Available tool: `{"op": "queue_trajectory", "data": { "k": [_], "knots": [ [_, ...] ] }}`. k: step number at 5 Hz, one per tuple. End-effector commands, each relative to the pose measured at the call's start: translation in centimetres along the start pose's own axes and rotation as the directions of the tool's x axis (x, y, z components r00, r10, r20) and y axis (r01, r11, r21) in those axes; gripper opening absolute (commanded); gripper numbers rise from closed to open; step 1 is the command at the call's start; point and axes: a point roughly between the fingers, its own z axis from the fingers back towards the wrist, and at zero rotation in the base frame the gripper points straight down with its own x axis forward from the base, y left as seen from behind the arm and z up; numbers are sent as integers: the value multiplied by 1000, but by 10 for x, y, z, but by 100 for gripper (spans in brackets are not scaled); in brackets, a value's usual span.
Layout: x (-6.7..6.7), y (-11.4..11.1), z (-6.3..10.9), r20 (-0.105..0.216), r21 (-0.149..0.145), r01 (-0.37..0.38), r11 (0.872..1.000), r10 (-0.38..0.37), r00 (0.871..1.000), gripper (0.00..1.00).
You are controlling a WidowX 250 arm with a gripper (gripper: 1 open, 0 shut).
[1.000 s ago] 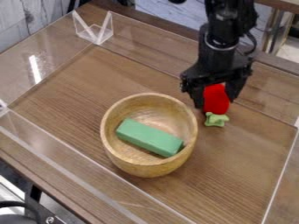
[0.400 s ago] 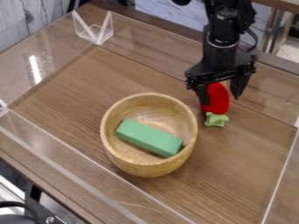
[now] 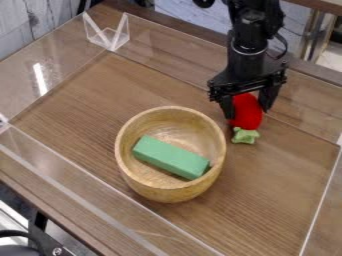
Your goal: Move the red fruit to the left
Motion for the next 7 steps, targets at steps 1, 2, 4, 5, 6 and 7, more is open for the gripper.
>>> {"op": "queue_trajectory", "data": {
  "k": [1, 2, 4, 5, 6, 7],
  "knots": [
    [12, -11, 12, 36, -50, -2, 999, 4, 999, 0],
    [13, -13, 15, 27, -62, 20, 998, -18, 999, 100],
    [15, -14, 13, 33, -64, 46, 997, -43, 999, 0],
    [15, -15, 15, 40, -70, 70, 995, -68, 997, 100],
    [16, -16, 17, 45, -76, 85, 993, -82, 996, 100],
    [18, -15, 14, 49, -72, 87, 994, -84, 995, 0]
  ]
}}
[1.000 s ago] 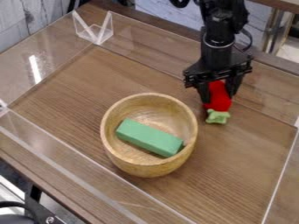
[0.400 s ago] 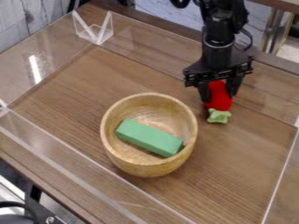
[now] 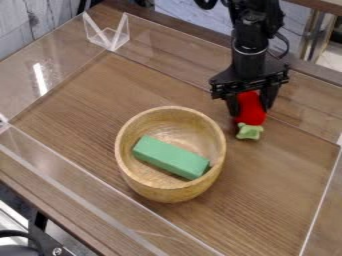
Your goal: Move the red fruit to the left
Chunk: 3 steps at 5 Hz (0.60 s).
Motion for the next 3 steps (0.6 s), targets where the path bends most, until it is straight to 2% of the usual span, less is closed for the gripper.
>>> {"op": "queue_trajectory", "data": {
  "k": [1, 2, 3],
  "knots": [
    [15, -10, 20, 57, -52, 16, 999, -13, 998, 100],
    [15, -11, 21, 55, -51, 26, 998, -23, 998, 100],
    [14, -10, 19, 57, -46, 29, 999, -26, 998, 0]
  ]
}}
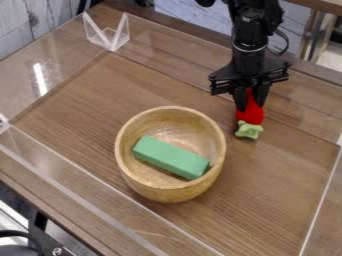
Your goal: Move the red fruit to the left
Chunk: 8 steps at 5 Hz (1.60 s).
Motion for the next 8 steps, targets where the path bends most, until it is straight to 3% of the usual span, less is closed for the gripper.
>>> {"op": "queue_trajectory", "data": {
  "k": [1, 2, 3, 4, 8],
  "knots": [
    [16, -8, 44, 48, -88, -9, 996, 14, 999, 0],
    [27, -2, 76, 55, -138, -28, 990, 36, 998, 0],
    [44, 15, 106, 68, -169, -71, 983, 84, 994, 0],
    [55, 34, 125, 86, -181, -117, 977, 135, 987, 0],
    [54, 80, 113, 137, -130, -173, 976, 190, 972, 0]
  ]
}}
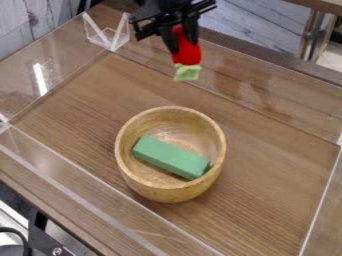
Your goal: Move the red fruit to the left
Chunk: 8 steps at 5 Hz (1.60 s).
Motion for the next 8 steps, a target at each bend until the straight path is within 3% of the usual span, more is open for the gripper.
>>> {"op": "queue_trajectory", "data": {
  "k": [1, 5, 7, 8],
  "knots": [
    [12, 0, 18, 76, -30, -21, 999, 24, 997, 0],
    [40, 32, 9, 147, 11, -142, 990, 139, 979, 0],
    [56, 57, 3, 175, 28, -143, 989, 136, 975, 0],
    [54, 57, -1, 174, 33, -120, 992, 112, 978, 0]
  ]
}}
